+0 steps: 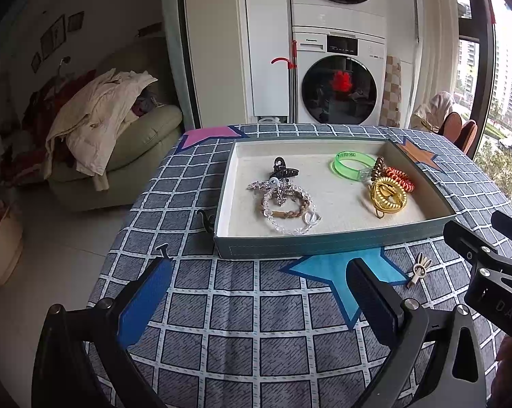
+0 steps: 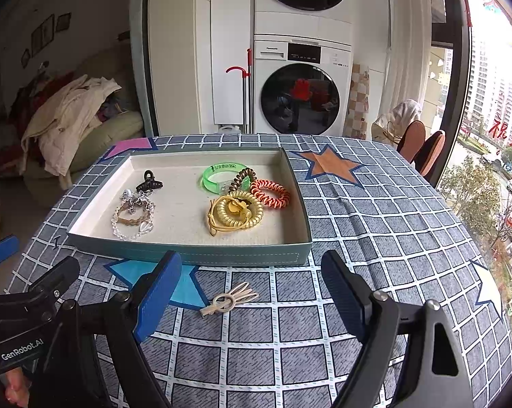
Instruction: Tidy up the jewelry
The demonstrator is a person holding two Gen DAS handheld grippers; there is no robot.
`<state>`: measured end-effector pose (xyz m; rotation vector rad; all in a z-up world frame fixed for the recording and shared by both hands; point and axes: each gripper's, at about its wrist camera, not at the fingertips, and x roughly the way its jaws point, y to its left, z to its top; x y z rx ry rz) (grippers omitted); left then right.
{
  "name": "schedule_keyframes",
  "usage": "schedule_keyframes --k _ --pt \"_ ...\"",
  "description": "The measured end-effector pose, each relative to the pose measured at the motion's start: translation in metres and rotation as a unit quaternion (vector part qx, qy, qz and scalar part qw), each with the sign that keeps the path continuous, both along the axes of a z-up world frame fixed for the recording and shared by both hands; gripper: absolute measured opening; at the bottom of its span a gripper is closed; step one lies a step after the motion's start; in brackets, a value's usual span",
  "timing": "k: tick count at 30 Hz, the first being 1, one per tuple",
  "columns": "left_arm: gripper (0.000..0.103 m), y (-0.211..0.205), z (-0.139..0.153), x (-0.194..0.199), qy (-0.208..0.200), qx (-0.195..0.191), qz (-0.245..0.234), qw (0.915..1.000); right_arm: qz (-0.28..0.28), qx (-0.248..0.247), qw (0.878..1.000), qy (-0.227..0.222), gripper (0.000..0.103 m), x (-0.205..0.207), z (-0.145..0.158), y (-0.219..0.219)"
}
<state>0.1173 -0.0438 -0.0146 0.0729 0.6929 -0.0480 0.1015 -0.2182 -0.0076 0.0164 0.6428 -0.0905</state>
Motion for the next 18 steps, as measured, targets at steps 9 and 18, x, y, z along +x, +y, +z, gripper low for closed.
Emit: schedule_keyframes --k 9,18 --pt "0.103 0.0000 -0.0001 -0.0001 0.000 0.000 0.000 1.0000 0.003 0.000 1.000 -0.002 0.086 0.0004 0.0031 0.0031" --pt "0.103 -0.0001 0.0000 0.0001 0.001 0.000 -0.001 1.0000 0.004 0.000 1.000 -0.002 0.086 0.0007 0.0030 0.0033"
